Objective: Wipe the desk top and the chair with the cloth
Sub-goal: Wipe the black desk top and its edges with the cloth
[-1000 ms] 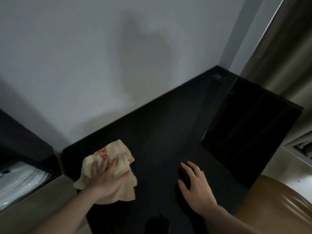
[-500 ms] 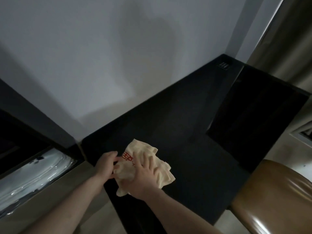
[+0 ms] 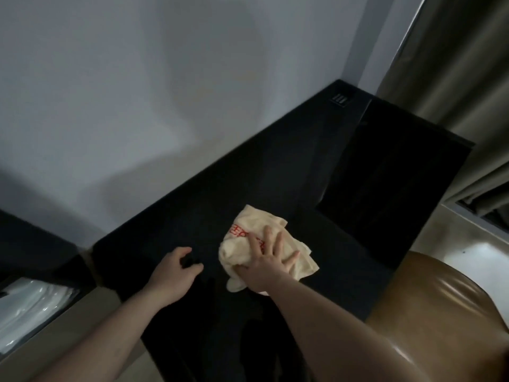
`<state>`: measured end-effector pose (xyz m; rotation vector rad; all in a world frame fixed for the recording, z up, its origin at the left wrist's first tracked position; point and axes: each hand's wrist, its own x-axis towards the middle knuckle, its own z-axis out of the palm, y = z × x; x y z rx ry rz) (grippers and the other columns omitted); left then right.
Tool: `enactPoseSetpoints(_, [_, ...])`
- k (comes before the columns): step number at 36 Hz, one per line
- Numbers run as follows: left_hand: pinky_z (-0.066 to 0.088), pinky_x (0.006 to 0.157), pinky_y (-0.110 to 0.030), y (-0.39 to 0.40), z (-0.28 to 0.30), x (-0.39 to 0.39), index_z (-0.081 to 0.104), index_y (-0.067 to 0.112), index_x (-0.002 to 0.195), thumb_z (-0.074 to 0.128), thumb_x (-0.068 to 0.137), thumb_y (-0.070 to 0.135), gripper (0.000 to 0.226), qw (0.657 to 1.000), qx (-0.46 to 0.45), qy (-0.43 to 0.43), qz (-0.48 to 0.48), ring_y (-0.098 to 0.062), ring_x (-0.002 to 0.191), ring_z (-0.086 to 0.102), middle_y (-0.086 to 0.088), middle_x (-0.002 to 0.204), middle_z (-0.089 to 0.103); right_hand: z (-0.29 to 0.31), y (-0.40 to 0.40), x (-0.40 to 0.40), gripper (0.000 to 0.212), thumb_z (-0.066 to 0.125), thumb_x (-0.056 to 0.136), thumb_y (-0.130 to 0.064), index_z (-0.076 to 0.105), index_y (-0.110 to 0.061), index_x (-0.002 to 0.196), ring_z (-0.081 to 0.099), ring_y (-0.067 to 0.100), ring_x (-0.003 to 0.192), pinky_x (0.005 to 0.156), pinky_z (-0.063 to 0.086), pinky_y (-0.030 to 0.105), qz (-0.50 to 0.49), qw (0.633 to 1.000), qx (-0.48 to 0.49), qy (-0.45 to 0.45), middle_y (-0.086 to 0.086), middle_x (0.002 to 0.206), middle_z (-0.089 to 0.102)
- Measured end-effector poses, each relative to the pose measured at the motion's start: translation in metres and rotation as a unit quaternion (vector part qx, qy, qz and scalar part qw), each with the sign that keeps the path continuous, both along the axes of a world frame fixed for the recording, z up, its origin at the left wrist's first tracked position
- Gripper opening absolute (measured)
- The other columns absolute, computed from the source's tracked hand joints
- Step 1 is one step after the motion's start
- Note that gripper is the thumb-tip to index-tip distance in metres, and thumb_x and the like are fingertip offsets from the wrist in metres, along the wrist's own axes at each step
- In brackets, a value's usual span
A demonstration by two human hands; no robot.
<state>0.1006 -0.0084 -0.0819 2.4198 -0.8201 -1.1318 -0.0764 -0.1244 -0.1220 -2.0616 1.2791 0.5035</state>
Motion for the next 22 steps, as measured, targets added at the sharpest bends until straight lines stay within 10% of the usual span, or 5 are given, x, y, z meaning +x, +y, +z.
enactPoseSetpoints(8, [0.028,0.121,-0.035,-0.096,-0.006,-0.040,0.031,0.030,0.158,0.068,0.093,0.047,0.077,0.974,0.057,-0.072,-0.206,-0.023,0.151,0.024,0.005,0.167,0.018,-0.004,-0.101,-0.057,0.100,0.038,0.086,-0.083,-0.020,-0.042,0.156,-0.039,0.037,0.144,0.107,-0.017,0.078,-0.046,0.999,-0.011,0.014,0.001,0.159,-0.042])
enactPoseSetpoints(22, [0.016,0.125,-0.052,-0.309,-0.024,-0.095,-0.005,0.037,0.163,0.086,0.075,0.051,0.127,0.945,0.150,-0.075,-0.282,-0.036,0.156,-0.013,0.002,0.168,-0.024,-0.024,-0.292,-0.116,0.093,0.035,0.086,-0.083,-0.017,-0.047,0.155,-0.040,0.035,0.144,0.108,-0.019,0.076,-0.056,0.998,-0.042,0.006,-0.004,0.159,-0.041])
